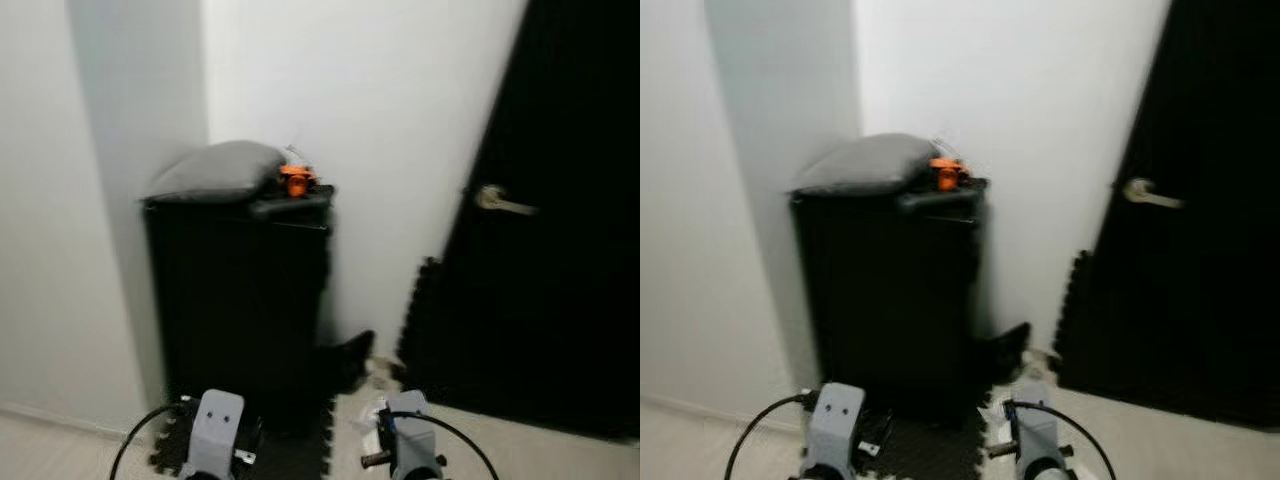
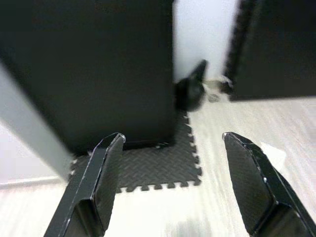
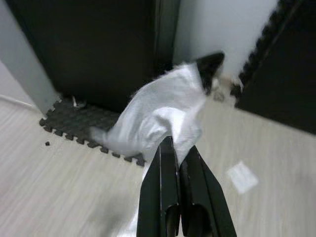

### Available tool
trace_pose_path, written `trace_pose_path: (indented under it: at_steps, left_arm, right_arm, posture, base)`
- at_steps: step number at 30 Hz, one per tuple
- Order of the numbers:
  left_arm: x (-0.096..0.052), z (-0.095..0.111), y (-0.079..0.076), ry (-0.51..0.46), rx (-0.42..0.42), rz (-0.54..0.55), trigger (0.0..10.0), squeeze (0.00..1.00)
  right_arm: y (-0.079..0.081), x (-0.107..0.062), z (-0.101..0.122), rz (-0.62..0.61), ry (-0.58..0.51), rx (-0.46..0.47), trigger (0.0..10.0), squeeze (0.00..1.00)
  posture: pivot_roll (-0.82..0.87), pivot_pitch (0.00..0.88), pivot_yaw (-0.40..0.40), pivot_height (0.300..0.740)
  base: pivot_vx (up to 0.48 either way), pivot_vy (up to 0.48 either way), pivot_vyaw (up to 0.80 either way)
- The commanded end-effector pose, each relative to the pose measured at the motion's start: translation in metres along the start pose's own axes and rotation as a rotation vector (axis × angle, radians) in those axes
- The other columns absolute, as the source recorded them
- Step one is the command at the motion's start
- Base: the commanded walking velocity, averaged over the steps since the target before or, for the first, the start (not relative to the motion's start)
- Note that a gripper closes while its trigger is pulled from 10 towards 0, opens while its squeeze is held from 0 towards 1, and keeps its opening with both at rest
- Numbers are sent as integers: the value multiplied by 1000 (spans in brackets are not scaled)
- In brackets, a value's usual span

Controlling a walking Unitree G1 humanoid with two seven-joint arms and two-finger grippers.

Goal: Clean up the room

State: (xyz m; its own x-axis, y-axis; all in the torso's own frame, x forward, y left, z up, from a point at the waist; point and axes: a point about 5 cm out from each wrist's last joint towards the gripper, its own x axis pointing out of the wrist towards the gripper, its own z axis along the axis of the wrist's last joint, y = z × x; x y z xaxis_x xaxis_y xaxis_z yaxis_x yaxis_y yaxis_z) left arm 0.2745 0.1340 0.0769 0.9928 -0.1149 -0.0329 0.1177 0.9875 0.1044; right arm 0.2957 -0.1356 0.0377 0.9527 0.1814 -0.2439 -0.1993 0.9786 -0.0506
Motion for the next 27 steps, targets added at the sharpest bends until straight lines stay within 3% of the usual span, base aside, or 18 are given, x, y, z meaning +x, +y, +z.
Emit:
trace_pose_path:
  at_steps: [1, 27]
  left_arm:
    - [-3, -6, -2, 32, -20, -8, 10000, 0]
    - [-3, -12, 1, 57, -3, 14, 10000, 0]
  right_arm:
    - [-4, -1, -5, -20, 28, 10, 10000, 0]
    - [-7, -1, -5, -25, 22, 0, 10000, 0]
  posture:
    - [23, 106, -42, 740]
    - [17, 94, -47, 740]
  base:
    - [0, 0, -800]
    - [0, 0, -800]
